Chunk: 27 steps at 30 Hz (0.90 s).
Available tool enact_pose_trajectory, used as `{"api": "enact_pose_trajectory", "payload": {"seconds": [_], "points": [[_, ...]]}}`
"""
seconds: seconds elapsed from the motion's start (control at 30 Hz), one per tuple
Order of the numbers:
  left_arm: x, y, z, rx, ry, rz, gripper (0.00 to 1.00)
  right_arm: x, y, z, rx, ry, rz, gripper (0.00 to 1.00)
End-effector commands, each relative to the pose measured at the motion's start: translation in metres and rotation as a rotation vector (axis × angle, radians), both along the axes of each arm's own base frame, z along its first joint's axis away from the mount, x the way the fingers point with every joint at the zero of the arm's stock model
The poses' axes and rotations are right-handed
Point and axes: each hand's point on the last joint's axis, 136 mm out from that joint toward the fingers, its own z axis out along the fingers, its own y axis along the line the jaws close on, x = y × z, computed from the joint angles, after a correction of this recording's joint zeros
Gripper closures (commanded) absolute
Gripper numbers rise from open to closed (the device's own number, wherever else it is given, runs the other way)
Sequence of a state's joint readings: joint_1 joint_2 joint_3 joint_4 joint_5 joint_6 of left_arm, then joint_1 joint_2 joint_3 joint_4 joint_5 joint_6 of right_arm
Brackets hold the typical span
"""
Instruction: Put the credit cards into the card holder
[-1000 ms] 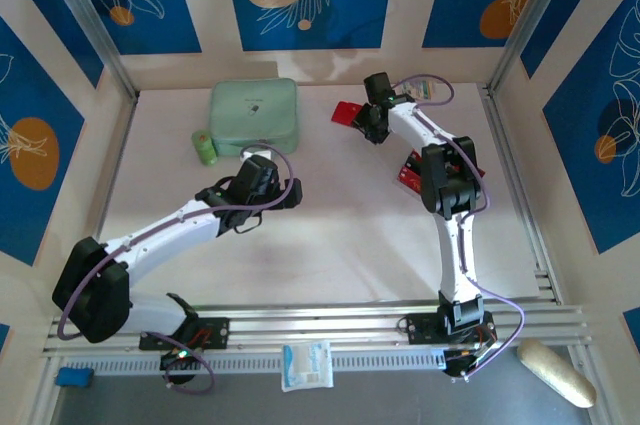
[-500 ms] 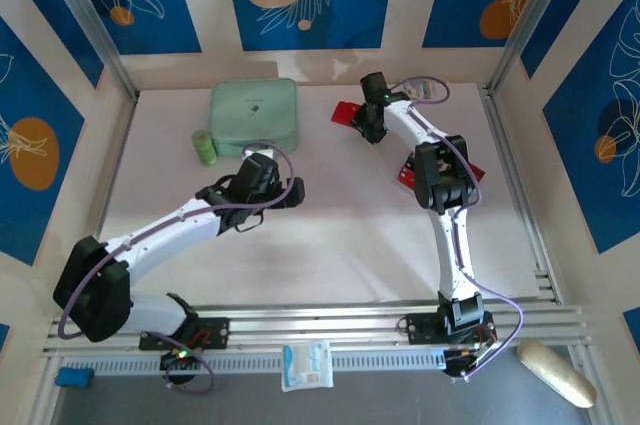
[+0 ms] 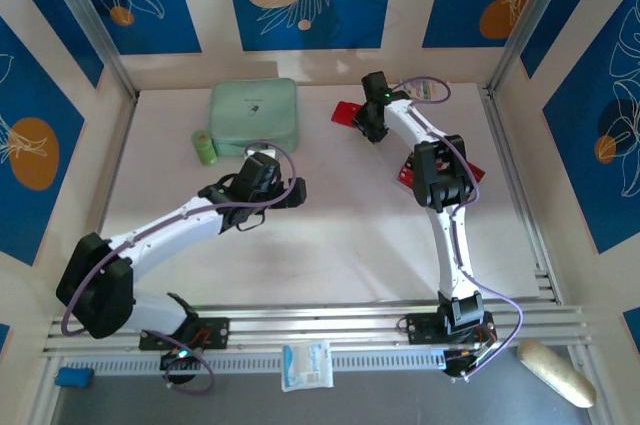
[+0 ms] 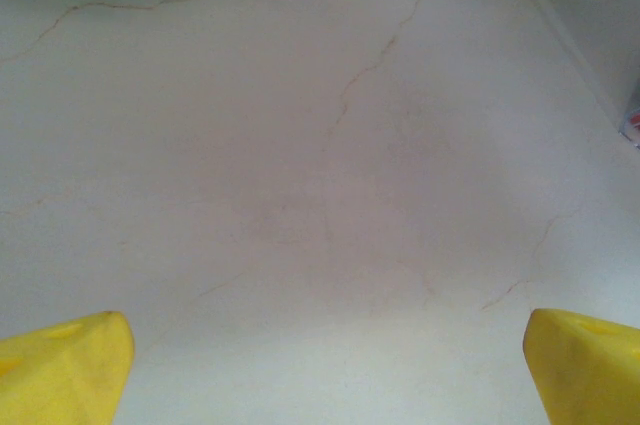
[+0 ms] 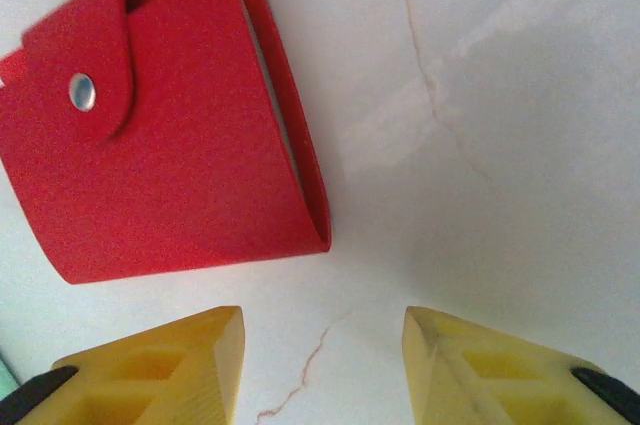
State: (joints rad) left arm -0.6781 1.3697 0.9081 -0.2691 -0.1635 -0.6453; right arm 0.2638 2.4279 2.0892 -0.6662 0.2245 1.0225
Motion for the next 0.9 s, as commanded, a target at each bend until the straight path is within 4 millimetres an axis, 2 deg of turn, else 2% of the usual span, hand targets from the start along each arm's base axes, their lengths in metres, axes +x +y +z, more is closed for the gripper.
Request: {"api": "enact_pose_trajectory", "payload": {"seconds": [0.0, 0.37, 0.6, 0.73, 0.77, 0.87], "points": [[0.009, -0.005, 0.011, -0.021, -0.023, -0.012, 0.00, 0.006, -0.006, -0.003, -0.002, 0.004, -0.022, 0.54], [0.010, -0.008, 0.007, -0.017, -0.011, -0.013, 0.00, 0.013, 0.000, -0.016, 0.022, 0.021, -0.019, 0.57], [0.011, -0.008, 0.006, -0.016, -0.008, -0.011, 0.00, 0.015, 0.005, -0.020, 0.032, 0.016, 0.003, 0.73], [0.011, -0.008, 0.004, -0.016, -0.004, -0.010, 0.00, 0.016, 0.007, -0.022, 0.037, 0.015, 0.022, 0.93], [0.011, -0.008, 0.004, -0.016, -0.004, -0.009, 0.00, 0.015, 0.008, -0.021, 0.035, 0.015, 0.028, 1.00], [0.011, -0.008, 0.006, -0.021, -0.008, -0.008, 0.00, 0.012, 0.008, -0.015, 0.029, 0.013, 0.042, 1.00]]}}
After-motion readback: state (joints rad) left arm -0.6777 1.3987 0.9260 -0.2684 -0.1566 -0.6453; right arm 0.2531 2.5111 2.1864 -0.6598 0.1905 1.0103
